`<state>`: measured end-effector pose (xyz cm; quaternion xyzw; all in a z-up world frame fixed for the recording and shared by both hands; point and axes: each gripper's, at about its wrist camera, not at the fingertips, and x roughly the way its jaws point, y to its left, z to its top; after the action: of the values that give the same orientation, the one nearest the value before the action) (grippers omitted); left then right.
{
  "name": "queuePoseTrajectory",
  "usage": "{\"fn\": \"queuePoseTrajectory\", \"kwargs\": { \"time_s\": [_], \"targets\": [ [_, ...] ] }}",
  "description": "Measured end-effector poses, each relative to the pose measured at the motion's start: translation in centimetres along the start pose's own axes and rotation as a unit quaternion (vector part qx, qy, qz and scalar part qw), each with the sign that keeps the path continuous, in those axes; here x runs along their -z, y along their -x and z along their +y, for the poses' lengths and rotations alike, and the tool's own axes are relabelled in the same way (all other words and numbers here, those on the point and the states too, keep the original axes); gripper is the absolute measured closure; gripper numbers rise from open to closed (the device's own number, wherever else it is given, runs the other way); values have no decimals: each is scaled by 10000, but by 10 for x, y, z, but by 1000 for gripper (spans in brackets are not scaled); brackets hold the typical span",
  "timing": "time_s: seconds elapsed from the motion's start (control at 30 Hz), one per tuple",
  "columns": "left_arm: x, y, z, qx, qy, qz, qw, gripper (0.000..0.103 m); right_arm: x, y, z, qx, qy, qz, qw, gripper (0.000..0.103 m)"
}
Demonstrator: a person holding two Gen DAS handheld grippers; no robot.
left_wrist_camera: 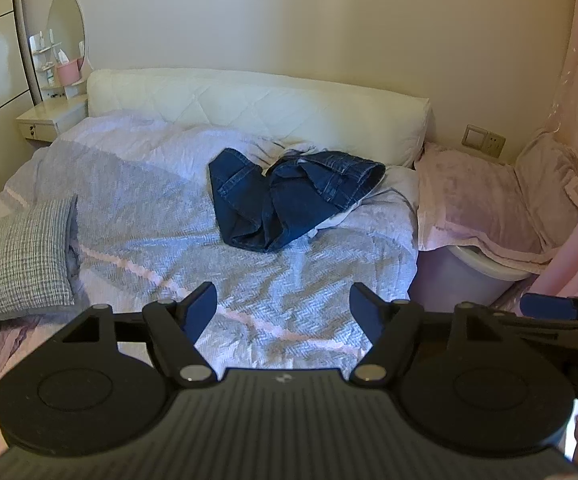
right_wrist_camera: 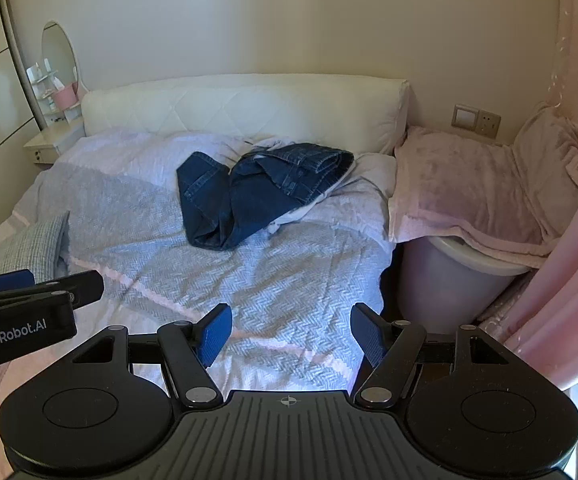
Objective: Fold clothes
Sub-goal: 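Move both tools toward the crumpled dark blue jeans on the grey blanket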
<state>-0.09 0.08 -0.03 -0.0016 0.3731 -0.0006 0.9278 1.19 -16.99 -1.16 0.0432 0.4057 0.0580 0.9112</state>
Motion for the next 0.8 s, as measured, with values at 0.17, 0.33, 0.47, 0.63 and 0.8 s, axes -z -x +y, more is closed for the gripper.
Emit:
{"fn": "queuePoseTrajectory", "kwargs": {
  "time_s": [0.17,0.33,0.47,0.63,0.8],
  "targets": [
    [7,3,6,17,7,-68,10000,33,0,-1,-1,22,-18,-42,10000,34],
    [1,-2,3,-38,-17,122,9999,33,3,-1,3,52,-40,-64,10000,34],
    [0,-7,12,35,20,143,9999,33,1,-3,4,67,-24,-53,10000,34],
    [4,-9,18,90,56,145,9998,33,-1,-5,5,77,-11,-36,10000,34],
    [4,-13,23,109,91,177,9997,33,-4,-8,8,85,30,13,10000,34]
  ]
}}
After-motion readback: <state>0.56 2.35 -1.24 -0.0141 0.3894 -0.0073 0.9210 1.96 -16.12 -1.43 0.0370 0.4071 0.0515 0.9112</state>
